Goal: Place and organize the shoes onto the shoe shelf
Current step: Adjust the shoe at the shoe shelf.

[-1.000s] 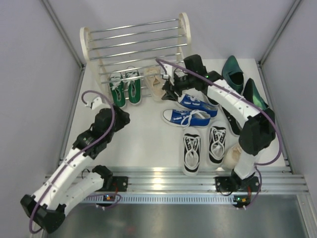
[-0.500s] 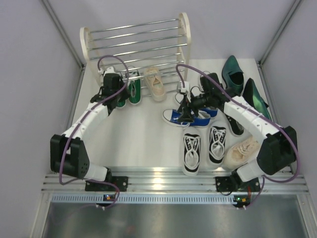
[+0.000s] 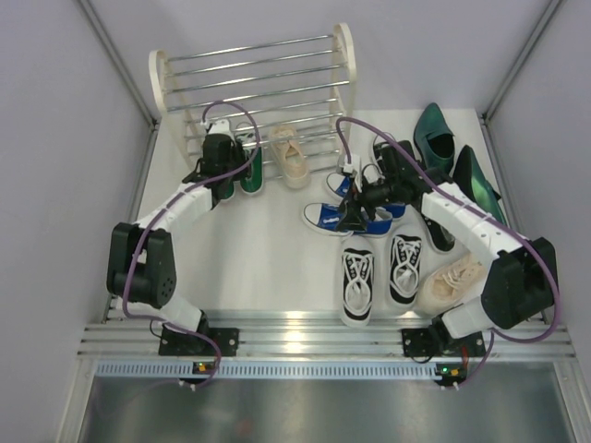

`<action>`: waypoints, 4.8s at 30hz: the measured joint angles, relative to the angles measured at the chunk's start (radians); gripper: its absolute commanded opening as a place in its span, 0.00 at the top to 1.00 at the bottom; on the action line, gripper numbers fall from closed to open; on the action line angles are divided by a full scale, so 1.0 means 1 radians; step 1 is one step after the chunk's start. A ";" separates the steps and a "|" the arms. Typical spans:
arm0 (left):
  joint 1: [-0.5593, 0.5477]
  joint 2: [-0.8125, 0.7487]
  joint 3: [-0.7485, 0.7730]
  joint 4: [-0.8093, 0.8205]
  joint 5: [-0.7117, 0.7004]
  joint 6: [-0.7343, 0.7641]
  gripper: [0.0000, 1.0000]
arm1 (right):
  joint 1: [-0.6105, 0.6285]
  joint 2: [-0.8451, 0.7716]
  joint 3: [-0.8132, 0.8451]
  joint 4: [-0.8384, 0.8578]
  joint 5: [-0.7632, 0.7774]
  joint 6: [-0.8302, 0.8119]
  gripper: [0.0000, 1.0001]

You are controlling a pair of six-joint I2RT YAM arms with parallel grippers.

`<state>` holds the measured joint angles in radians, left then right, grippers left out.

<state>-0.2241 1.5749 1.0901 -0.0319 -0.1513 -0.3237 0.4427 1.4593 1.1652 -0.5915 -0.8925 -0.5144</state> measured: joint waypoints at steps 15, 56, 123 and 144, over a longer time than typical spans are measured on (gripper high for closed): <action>0.000 0.114 -0.005 0.085 0.001 0.065 0.56 | -0.016 -0.006 0.000 0.000 -0.002 0.003 0.39; -0.005 0.137 -0.027 0.134 -0.057 0.076 1.00 | -0.029 -0.038 -0.022 0.002 -0.011 0.021 0.39; 0.213 -0.420 -0.528 0.031 -0.056 -0.397 1.00 | 0.190 0.123 0.200 0.008 0.238 0.073 0.46; 0.249 0.034 -0.363 0.207 0.071 -0.399 0.96 | 0.192 0.081 0.117 0.026 0.277 0.100 0.44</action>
<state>0.0250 1.6093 0.7273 0.1749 -0.0807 -0.7223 0.6342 1.5402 1.2827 -0.5652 -0.6151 -0.4145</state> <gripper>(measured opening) 0.032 0.552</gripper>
